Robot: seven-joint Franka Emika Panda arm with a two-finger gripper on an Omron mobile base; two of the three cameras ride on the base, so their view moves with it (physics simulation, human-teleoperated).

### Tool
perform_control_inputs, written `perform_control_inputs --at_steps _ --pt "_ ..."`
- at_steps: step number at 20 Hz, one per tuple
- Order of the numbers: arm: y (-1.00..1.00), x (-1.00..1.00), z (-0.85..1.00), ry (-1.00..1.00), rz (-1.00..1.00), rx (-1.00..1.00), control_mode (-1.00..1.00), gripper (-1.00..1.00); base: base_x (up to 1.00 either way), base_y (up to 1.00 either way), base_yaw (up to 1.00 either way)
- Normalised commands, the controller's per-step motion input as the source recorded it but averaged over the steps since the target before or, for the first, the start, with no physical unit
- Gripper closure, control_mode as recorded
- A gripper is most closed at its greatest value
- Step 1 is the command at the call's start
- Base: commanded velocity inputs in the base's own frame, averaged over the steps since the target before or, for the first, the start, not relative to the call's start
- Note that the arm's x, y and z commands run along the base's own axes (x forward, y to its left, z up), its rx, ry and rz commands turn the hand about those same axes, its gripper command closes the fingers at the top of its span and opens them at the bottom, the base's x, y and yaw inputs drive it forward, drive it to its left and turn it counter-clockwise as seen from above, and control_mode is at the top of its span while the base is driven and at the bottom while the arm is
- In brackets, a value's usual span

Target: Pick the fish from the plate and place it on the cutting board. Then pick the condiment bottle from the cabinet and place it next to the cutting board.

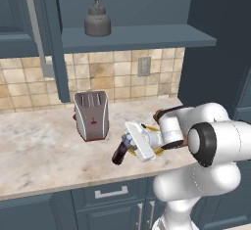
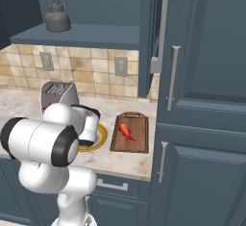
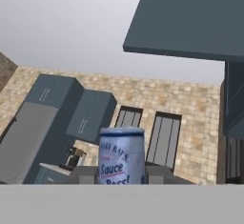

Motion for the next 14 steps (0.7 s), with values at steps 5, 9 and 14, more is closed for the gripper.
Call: perform_control_inputs --at_steps 5,9,14 --pt "0.00 0.00 0.00 0.00 0.00 0.01 -1.00 1.00 0.00 0.00 0.00" --pt "0.01 0.00 0.00 0.00 -0.01 0.00 -1.00 1.00 0.00 0.00 0.00" --pt "0.03 0.00 0.00 0.00 -0.02 -0.01 -1.00 1.00 0.00 0.00 0.00"
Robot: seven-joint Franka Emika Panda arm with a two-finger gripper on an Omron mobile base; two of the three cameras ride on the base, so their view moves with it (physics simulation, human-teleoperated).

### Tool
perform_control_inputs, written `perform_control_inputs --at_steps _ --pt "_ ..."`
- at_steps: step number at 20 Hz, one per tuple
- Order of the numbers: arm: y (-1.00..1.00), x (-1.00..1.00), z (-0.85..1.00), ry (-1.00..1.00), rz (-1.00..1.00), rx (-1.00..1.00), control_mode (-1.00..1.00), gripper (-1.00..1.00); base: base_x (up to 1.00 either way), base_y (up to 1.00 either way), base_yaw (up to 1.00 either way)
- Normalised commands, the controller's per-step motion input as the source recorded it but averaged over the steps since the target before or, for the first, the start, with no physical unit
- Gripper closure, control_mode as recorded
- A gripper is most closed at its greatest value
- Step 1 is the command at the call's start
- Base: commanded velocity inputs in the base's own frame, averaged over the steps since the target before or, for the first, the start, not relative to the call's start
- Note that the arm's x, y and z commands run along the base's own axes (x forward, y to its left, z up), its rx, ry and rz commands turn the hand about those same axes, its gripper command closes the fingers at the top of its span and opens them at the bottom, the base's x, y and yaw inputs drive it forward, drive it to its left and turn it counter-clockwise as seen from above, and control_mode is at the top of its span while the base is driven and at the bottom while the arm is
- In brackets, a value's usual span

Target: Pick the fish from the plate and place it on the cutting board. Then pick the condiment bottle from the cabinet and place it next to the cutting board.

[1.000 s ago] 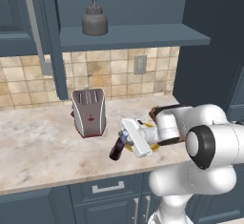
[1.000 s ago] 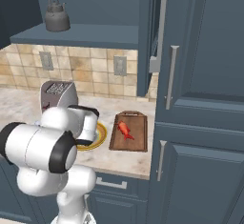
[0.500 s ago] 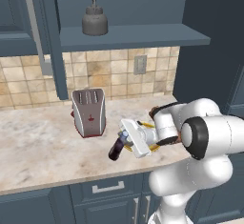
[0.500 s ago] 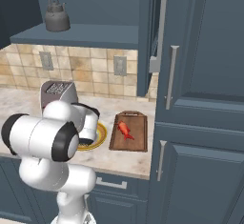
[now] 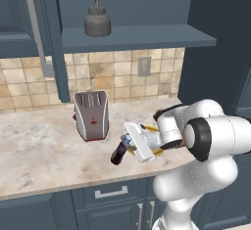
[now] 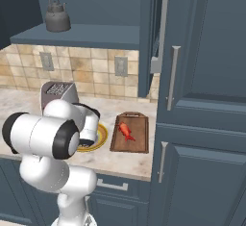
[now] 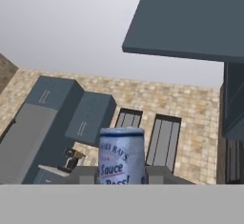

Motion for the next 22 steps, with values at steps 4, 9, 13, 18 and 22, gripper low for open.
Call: perform_control_inputs --at_steps 4,9,13,18,22 --pt "0.03 0.00 0.00 0.00 -0.02 -0.04 -1.00 1.00 0.00 0.00 0.00" --pt "0.00 0.00 0.00 0.00 -0.02 -0.09 -1.00 1.00 0.00 0.00 0.00" --pt "0.00 0.04 -0.02 0.00 -0.02 -0.09 -1.00 1.00 0.00 0.00 0.00" --pt "0.01 0.15 -0.13 0.00 -0.01 -0.08 -1.00 1.00 0.00 0.00 0.00" --pt "0.17 0.12 -0.20 -0.02 0.00 -0.03 -1.00 1.00 0.00 0.00 0.00"
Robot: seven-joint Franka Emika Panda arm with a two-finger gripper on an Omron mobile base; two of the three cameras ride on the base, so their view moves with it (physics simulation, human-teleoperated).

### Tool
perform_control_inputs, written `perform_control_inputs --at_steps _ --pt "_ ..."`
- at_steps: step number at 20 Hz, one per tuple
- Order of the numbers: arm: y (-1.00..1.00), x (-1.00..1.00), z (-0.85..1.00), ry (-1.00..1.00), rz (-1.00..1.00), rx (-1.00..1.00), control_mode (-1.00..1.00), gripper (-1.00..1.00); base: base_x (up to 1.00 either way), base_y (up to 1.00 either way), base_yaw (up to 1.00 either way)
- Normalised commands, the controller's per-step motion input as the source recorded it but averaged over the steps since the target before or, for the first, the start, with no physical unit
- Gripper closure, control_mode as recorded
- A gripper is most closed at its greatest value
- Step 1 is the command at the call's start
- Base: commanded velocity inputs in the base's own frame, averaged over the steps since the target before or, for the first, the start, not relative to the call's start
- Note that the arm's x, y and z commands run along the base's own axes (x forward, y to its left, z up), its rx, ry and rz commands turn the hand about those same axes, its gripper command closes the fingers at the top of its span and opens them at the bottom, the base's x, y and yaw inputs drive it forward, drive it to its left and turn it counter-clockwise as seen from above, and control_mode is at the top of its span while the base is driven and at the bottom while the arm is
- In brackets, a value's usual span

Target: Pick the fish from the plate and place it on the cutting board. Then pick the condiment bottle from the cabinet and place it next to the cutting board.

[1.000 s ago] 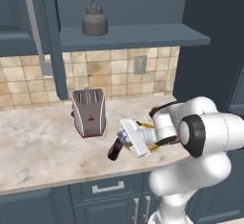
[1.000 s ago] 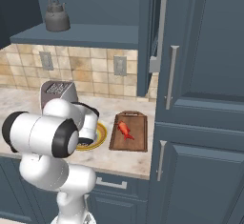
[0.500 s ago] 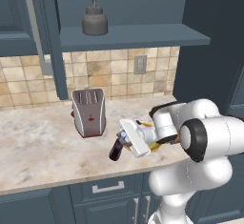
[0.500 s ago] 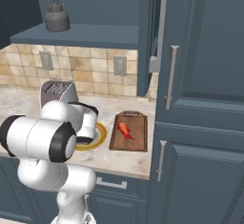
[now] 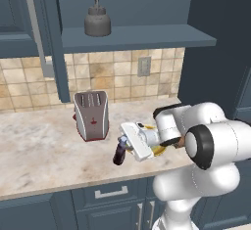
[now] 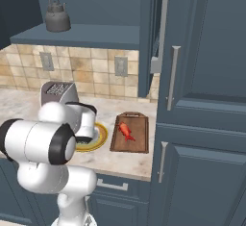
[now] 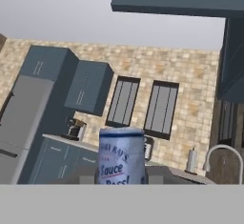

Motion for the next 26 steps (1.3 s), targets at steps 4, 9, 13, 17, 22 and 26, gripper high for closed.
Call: perform_control_inputs --at_steps 4,9,13,17,22,26 --pt "0.27 0.12 -0.33 -0.04 0.00 -0.01 -1.00 1.00 0.00 0.00 0.00" --pt "0.17 0.11 -0.23 -0.02 0.00 0.00 -1.00 1.00 0.00 0.00 0.00" --pt "0.00 0.12 -0.05 0.00 0.00 0.00 -1.00 1.00 0.00 0.00 0.00" --pt "0.00 0.13 -0.03 0.00 0.00 0.00 -1.00 1.00 0.00 0.00 0.00" --pt "0.00 0.12 -0.04 0.00 0.00 0.00 -1.00 1.00 0.00 0.00 0.00" --pt "0.00 0.09 -0.13 0.00 0.00 0.00 -1.00 1.00 0.00 0.00 0.00"
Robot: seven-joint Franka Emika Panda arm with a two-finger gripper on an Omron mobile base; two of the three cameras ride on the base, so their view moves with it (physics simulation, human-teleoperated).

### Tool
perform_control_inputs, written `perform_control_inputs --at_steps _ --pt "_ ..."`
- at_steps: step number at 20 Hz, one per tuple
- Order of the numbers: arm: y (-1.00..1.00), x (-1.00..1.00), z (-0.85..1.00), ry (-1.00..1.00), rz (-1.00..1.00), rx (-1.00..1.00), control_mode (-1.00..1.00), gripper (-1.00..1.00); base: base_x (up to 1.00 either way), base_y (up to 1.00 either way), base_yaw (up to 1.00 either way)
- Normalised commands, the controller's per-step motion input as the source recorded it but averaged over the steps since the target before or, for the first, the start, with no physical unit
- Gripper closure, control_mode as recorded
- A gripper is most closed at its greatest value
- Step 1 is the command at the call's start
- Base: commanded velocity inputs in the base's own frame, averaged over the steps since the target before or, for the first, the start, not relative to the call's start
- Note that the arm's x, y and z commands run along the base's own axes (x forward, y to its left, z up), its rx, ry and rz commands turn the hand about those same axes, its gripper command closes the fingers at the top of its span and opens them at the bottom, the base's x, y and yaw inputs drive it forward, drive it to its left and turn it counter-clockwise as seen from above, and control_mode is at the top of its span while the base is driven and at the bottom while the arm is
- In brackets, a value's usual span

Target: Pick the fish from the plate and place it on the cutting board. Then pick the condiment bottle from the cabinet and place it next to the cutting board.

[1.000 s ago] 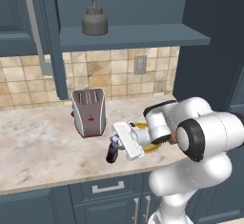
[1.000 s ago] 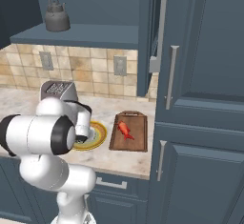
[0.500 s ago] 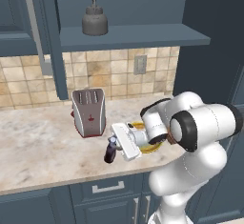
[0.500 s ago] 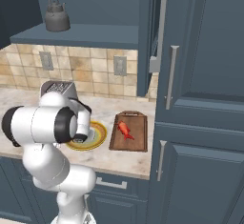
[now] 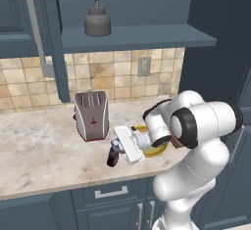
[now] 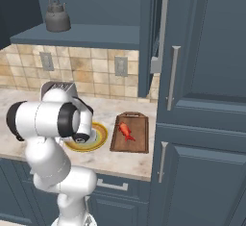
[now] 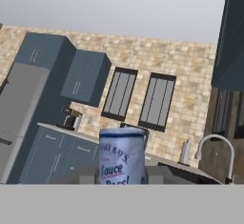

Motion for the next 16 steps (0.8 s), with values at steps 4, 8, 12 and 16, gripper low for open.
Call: perform_control_inputs --at_steps 4,8,12,16 --pt "0.00 0.05 -0.19 0.00 0.00 0.00 -1.00 1.00 0.00 0.00 0.00" --pt "0.00 0.06 -0.27 0.00 0.00 0.00 -1.00 1.00 0.00 0.00 0.00" --pt "0.00 0.06 -0.30 0.00 0.00 0.00 -1.00 1.00 0.00 0.00 0.00" --pt "0.00 0.08 -0.31 0.00 0.00 0.00 -1.00 1.00 0.00 0.00 0.00"
